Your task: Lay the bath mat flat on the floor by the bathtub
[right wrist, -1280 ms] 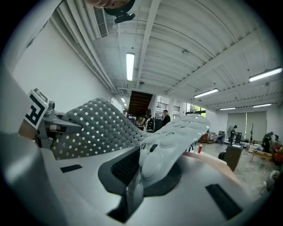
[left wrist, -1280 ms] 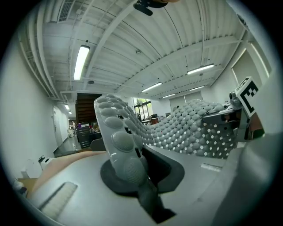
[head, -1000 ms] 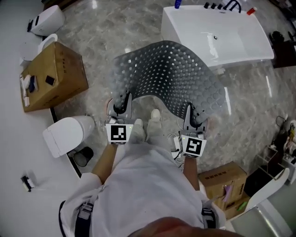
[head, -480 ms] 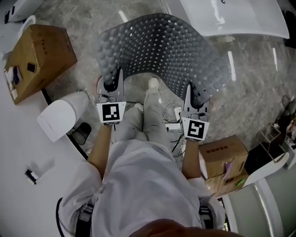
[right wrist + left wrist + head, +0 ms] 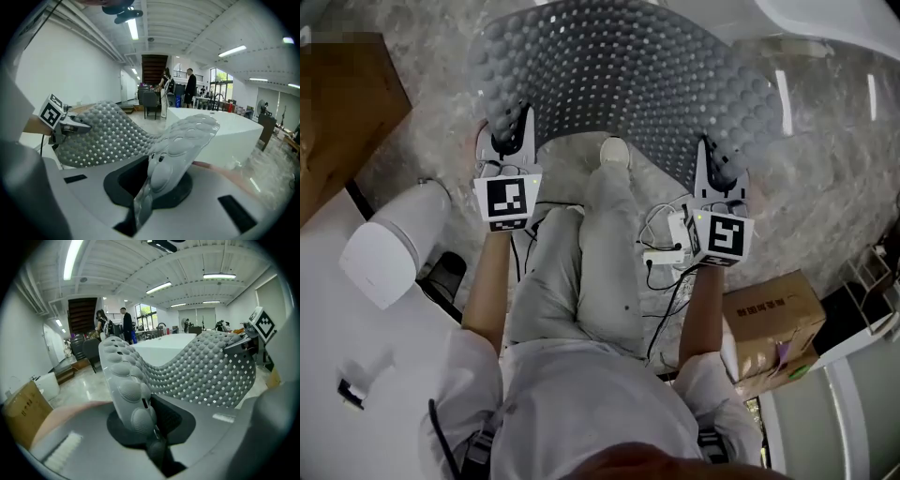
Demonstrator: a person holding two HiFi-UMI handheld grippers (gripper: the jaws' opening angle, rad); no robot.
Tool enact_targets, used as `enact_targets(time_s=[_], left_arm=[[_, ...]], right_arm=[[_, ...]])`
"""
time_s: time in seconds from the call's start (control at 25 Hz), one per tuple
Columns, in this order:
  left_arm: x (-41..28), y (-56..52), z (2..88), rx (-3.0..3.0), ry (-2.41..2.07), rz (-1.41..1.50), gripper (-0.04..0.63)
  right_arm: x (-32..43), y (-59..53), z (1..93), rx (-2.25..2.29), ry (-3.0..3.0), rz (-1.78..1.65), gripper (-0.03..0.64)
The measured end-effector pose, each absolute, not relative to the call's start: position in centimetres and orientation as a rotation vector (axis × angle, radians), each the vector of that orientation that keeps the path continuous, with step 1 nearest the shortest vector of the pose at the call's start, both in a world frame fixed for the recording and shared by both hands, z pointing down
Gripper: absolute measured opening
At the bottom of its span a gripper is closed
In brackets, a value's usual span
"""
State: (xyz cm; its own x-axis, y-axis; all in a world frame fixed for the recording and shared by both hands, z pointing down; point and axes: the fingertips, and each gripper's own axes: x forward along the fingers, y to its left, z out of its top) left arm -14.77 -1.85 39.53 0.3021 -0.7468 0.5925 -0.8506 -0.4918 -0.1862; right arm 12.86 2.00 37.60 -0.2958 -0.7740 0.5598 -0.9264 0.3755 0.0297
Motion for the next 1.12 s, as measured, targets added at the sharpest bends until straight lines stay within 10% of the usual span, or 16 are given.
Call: enact_targets(time_s=[0.4, 1.12], left_arm=[[-14.5, -4.2, 68.4, 2.348, -1.249, 1.074, 0.018], [-12.6, -4.4, 83.4, 2.341, -1.135, 1.197, 0.018]], right_arm=[[12.4, 0.3, 66.1, 1.330, -2.086, 0.558, 0.025], [12.9, -0.7, 82.0, 1.274, -1.881, 0.415, 0.026]])
